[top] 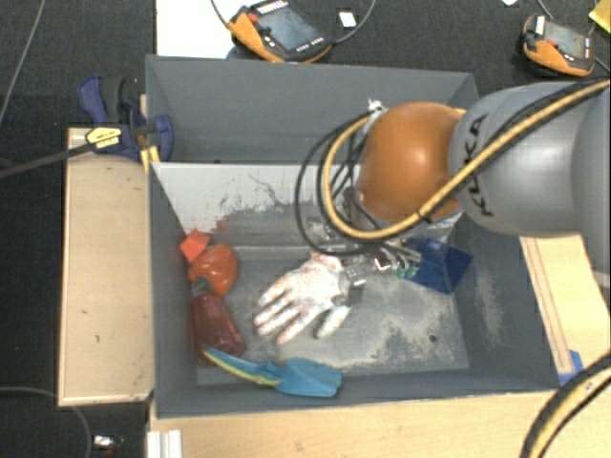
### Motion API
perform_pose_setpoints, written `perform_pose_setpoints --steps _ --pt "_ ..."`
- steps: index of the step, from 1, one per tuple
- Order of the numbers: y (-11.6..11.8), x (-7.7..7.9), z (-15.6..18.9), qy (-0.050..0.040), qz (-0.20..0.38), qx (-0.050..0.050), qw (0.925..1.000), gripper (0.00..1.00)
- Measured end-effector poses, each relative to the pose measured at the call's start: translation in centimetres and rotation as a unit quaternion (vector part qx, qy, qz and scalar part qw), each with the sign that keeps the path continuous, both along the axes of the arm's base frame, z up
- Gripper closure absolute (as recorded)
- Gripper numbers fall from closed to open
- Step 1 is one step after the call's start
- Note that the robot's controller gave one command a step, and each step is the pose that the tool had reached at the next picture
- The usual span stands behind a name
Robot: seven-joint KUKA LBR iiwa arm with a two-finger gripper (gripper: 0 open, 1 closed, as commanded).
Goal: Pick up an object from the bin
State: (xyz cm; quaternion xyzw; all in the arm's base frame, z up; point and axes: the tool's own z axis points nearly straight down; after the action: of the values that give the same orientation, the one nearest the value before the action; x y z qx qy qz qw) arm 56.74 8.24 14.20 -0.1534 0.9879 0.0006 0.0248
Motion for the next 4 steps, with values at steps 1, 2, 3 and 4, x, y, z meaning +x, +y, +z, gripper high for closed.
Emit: perform_pose_setpoints --steps 1,2,3,4 --pt "0.2 0.2 -3.1 0.0079 -0.015 -0.002 0.9999 0.00" --pt "3.7 -0.2 4.0 0.0018 0.044 -0.003 0.9990 0.00" --pt "3.4 0.1 2.3 -0.0008 0.030 -0.002 0.9996 0.00" --pt "3.1 -0.8 5.2 -0.0006 0.240 -0.012 0.9707 0.00"
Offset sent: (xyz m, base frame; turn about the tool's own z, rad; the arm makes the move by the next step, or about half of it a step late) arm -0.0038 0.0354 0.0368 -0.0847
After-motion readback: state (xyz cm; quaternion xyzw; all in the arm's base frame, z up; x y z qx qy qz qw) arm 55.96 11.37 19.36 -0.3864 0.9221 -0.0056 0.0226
